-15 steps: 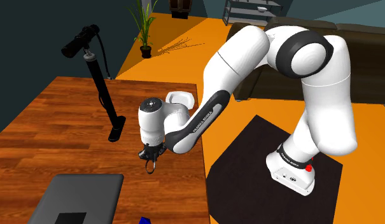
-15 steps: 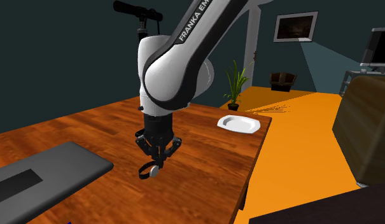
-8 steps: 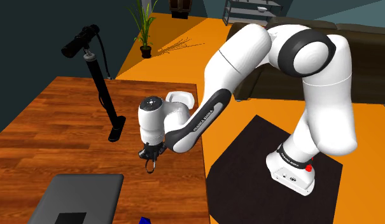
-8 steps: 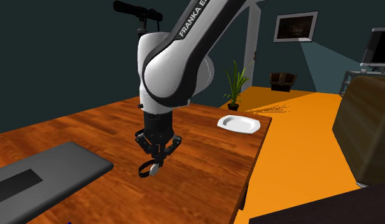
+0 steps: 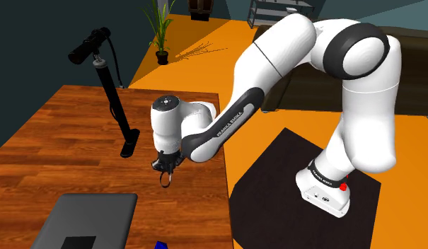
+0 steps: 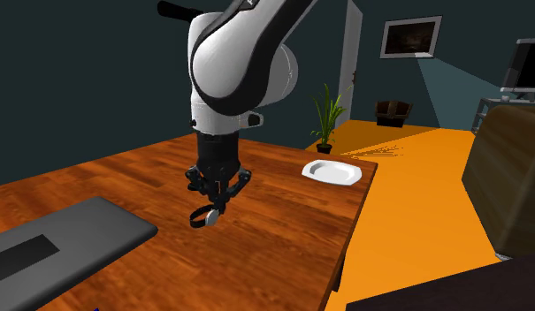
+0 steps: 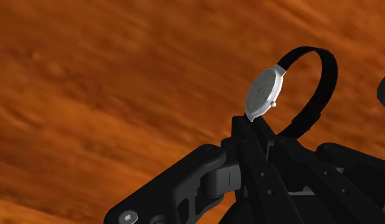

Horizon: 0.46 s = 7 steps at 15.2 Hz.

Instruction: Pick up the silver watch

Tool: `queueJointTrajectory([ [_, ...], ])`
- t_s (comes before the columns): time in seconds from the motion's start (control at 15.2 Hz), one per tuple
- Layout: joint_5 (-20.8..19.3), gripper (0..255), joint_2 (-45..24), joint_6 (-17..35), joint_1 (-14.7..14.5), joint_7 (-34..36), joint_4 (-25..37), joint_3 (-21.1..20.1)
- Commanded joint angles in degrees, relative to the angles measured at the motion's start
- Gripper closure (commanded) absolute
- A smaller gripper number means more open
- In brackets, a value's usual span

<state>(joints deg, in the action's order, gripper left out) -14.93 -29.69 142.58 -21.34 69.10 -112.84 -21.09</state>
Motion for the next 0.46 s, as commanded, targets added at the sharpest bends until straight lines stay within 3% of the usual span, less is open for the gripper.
queueJointTrajectory([
  [0.0,0.59,255,1.28,-0.89,0.35,-0.30,-0.38,-0.48],
  [0.4,1.87,255,3.61,-3.20,1.03,-1.11,-0.28,-1.39],
])
